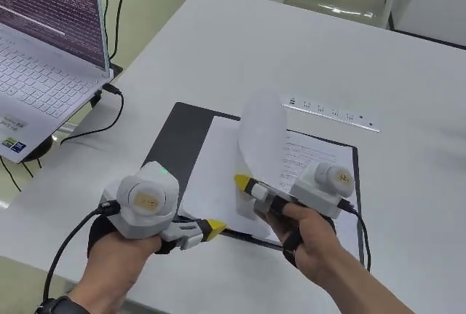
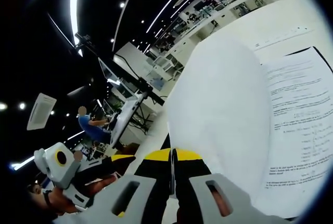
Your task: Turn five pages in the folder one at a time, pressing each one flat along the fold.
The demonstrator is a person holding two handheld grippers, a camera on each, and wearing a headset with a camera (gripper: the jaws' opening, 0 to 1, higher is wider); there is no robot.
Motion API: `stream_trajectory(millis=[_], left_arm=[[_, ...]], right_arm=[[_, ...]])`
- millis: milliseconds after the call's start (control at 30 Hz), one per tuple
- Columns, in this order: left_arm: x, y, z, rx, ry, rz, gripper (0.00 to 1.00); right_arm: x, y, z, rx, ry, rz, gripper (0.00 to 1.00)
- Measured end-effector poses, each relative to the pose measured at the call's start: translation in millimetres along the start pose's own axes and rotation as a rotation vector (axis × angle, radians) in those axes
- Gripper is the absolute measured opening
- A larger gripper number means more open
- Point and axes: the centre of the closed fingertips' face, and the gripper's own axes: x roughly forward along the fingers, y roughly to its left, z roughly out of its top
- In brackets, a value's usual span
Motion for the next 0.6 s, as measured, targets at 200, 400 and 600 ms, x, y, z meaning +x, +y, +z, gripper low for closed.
stream_trajectory(millis=[200,400,600], left_arm=[[-0.1,1.3,-6.0,-0.011,0.009,0.002,0.75],[-1.1,5.1,-10.8,-0.025,0.011,0.012,0.74],[-0.9,7.9,-20.3,-0.046,0.025,0.016,0.74]], right_arm=[[12.5,4.5,-10.5,0.008,0.029,0.015,0.0],[23.7,6.6,-17.0,0.025,0.045,0.022,0.0],[37.1,0.9,-24.6,0.047,0.065,0.016,0.0]])
